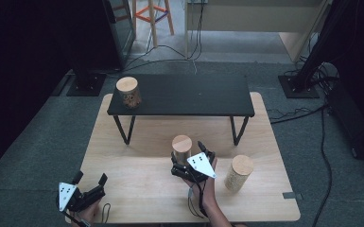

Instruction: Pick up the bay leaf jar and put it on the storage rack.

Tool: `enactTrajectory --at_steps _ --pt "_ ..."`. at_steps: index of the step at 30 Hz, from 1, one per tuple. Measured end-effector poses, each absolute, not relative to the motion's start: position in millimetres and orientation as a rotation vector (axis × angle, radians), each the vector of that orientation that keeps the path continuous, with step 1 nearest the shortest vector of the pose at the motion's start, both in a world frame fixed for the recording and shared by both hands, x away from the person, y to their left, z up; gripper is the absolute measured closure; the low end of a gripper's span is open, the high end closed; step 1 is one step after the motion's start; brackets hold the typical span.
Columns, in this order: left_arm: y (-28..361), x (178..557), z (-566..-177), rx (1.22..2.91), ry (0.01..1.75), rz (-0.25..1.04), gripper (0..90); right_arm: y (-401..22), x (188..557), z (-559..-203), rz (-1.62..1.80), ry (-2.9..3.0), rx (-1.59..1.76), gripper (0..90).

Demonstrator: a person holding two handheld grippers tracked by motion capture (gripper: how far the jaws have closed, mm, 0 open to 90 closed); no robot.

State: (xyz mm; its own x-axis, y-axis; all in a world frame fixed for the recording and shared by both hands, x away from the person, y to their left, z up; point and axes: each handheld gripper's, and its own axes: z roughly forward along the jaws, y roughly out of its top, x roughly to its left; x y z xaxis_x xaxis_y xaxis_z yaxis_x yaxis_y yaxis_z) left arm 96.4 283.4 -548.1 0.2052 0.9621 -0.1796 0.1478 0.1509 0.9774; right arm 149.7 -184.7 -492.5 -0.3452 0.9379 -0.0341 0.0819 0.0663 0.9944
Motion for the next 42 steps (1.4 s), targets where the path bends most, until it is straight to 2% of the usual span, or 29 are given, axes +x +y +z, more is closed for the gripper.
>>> enactTrajectory --at_steps 16,26,32,42 --pt "282.9 96.4 -548.1 1.267 1.22 0.862 0.0 -176.7 162.3 -502.2 1.365 1.57 1.07 1.6" --pt "283.7 96.3 -548.3 1.263 1.221 0.86 0.0 -171.7 168.1 -503.4 1.36 1.558 1.066 5.6" --pt "283.7 96.6 -548.1 1.266 1.22 0.857 0.0 -170.8 168.5 -504.8 1.363 1.546 1.066 12.6" --pt "283.8 96.5 -548.2 1.264 1.22 0.857 0.0 -172.9 169.8 -504.7 1.381 1.546 1.067 15.0"
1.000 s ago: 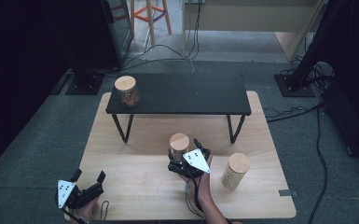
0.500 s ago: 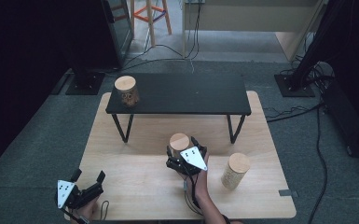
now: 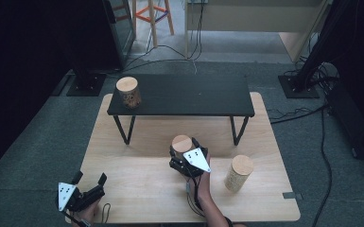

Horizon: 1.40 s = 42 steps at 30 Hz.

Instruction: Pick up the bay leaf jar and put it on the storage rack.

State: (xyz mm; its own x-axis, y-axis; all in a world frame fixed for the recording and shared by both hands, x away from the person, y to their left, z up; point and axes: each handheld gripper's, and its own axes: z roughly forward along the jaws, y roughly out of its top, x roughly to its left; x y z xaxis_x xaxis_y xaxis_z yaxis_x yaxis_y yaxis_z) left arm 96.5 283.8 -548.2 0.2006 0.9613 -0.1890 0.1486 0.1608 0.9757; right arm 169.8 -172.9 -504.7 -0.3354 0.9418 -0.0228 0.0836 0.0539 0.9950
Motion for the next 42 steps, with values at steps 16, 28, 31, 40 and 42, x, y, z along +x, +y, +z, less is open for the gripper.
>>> enactTrajectory --at_steps 16,28,31,40,42 --pt "284.2 96.4 -548.4 1.263 1.219 0.855 0.0 -172.1 169.3 -505.9 1.381 1.549 1.054 24.0" --pt "283.5 96.5 -547.9 1.262 1.226 0.857 0.0 -172.5 168.7 -503.3 1.373 1.554 1.061 25.3" --pt "283.0 96.6 -547.7 1.264 1.226 0.858 0.0 -173.4 168.0 -502.2 1.372 1.542 1.07 25.3" --pt "281.8 96.9 -547.0 1.27 1.228 0.861 0.0 -176.7 163.7 -481.3 1.373 1.527 1.063 25.4" --pt "281.8 97.1 -546.7 1.273 1.228 0.861 0.0 -175.5 162.3 -475.9 1.362 1.522 1.064 25.4"
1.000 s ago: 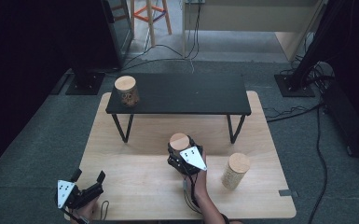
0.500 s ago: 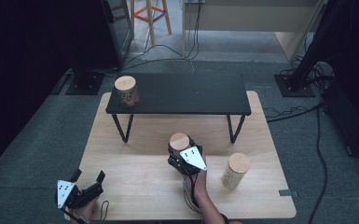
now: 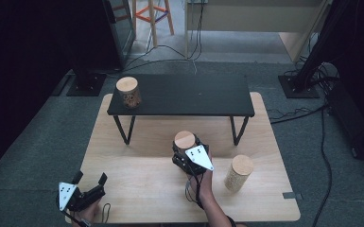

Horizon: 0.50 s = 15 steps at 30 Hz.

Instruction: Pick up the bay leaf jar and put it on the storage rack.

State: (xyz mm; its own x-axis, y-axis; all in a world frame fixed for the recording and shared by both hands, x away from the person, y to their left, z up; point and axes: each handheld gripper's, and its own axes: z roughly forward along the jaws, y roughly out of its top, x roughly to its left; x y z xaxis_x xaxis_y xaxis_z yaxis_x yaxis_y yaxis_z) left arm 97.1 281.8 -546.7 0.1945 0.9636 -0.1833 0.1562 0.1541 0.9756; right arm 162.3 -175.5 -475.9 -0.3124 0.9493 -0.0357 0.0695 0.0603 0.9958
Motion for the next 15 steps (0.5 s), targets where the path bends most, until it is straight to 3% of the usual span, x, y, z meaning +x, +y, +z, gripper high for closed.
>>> enactTrajectory --at_steps 15 --pt "280.8 96.7 -546.8 1.266 1.235 0.865 0.0 -175.7 159.5 -438.0 1.358 1.493 1.084 25.4"
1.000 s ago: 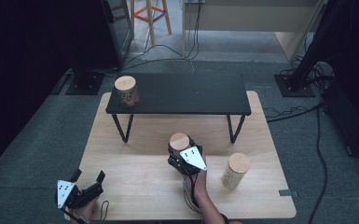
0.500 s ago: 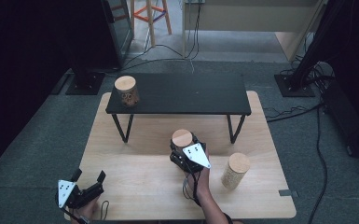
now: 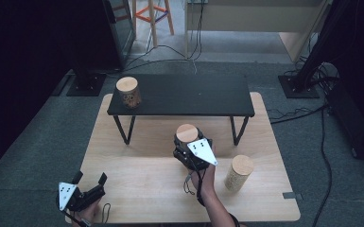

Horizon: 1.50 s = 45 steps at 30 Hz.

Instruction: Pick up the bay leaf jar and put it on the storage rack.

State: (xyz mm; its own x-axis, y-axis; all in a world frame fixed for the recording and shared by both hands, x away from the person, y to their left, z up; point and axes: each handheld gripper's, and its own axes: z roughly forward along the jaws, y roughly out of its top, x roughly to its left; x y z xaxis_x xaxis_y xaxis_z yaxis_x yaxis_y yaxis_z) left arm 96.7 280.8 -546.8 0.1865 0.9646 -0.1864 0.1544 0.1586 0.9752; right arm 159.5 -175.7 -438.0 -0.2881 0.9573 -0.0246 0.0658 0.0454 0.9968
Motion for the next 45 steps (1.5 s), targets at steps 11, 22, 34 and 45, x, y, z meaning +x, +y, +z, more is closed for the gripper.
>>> enactTrajectory --at_steps 11,22,34,45 --pt "281.9 96.8 -547.2 1.264 1.232 0.859 0.0 -172.1 162.1 -415.4 1.35 1.493 1.081 25.4" --pt "282.0 96.9 -546.7 1.266 1.233 0.856 0.0 -170.3 166.6 -391.0 1.34 1.486 1.085 25.4" --pt "282.6 97.1 -546.8 1.264 1.234 0.852 0.0 -168.3 172.1 -365.8 1.328 1.497 1.075 25.4" --pt "282.4 97.3 -546.7 1.26 1.238 0.849 0.0 -170.4 175.8 -353.6 1.341 1.501 1.074 25.4"
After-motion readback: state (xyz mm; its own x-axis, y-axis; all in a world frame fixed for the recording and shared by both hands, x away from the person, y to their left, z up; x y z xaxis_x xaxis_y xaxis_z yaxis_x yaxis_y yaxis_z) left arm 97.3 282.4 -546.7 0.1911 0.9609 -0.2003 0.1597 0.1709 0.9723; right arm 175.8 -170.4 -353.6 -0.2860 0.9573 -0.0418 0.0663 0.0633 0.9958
